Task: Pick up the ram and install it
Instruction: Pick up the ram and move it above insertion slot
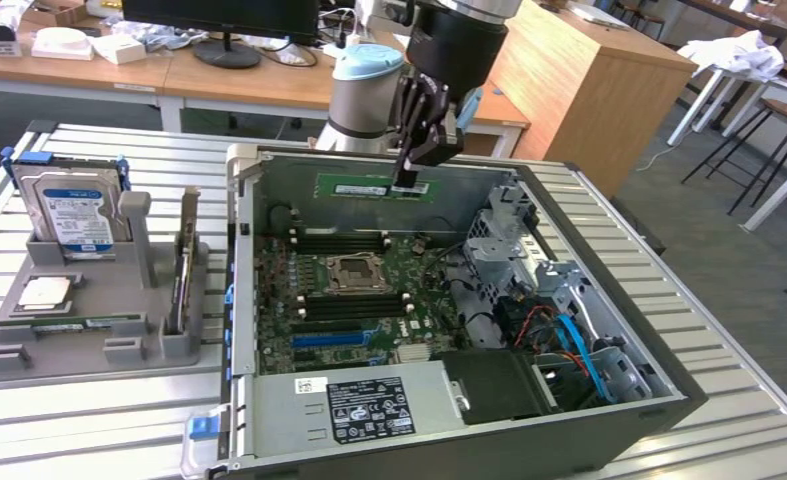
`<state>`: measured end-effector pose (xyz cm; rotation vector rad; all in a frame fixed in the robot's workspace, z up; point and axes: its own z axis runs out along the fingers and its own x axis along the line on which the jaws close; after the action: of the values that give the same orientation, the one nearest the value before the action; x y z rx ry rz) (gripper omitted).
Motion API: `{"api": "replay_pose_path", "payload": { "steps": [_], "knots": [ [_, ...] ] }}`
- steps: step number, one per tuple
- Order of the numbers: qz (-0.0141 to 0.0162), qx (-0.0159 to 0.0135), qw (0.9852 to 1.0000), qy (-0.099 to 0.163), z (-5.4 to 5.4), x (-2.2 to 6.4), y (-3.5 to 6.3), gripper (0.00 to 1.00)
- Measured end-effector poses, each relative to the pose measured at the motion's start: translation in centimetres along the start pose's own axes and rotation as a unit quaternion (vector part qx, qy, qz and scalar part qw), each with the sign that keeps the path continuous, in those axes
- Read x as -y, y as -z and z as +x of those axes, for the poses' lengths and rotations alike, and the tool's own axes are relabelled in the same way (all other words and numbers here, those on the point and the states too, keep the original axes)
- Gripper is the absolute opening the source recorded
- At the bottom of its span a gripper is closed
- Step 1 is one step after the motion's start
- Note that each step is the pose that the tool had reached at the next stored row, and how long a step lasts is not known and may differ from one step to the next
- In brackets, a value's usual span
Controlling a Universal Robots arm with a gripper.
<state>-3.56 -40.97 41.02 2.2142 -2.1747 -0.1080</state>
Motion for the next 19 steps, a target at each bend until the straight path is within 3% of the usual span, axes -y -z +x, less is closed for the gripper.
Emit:
{"api": "replay_pose_path", "payload": {
  "steps": [19],
  "knots": [
    [0.0000, 0.0000, 1.0000, 0.000, 0.0, 0.12, -1.69, 0.11]
  ]
}}
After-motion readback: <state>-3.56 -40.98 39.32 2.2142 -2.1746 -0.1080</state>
